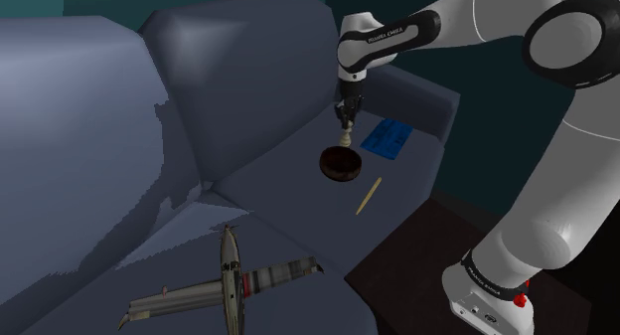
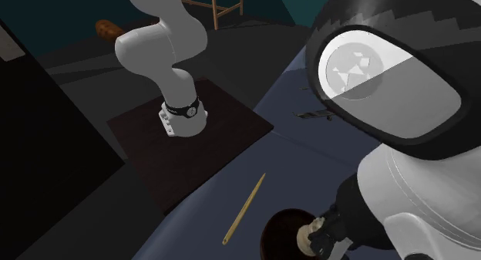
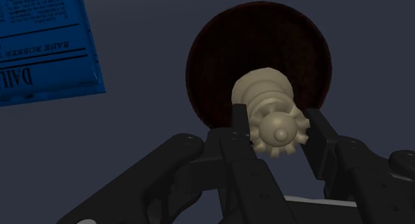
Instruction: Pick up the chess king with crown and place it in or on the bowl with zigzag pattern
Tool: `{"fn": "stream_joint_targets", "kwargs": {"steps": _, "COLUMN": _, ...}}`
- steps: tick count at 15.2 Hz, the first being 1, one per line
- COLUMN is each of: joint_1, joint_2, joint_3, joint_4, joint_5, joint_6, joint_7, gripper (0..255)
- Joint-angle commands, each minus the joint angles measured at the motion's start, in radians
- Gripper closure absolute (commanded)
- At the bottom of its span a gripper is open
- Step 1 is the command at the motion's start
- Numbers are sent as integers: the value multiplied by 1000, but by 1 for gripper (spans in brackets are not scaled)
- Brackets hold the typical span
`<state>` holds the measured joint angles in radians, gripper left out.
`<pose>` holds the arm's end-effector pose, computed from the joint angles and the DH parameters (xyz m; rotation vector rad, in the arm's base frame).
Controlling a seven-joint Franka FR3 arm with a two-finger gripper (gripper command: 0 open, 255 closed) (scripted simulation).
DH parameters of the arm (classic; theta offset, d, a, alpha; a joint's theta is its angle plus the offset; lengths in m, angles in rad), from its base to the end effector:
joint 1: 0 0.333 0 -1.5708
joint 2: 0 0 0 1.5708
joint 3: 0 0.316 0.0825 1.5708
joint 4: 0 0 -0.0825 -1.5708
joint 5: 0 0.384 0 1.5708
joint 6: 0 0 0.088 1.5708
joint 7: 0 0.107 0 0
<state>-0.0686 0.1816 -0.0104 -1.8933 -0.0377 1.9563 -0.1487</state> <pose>0.5870 -0.0487 0.3991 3.1107 0.1339 -0.1900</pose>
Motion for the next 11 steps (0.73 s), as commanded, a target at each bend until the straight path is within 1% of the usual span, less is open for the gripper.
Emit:
{"fn": "stream_joint_targets", "kwargs": {"steps": 1, "joint_1": 1, "joint_2": 9, "joint_3": 0, "joint_4": -17, "joint_5": 0, "joint_6": 26, "joint_7": 2, "gripper": 255}}
{"fn": "stream_joint_targets", "kwargs": {"steps": 11, "joint_1": 0, "joint_2": 69, "joint_3": 0, "joint_4": -77, "joint_5": -2, "joint_6": 146, "joint_7": 6, "gripper": 255}}
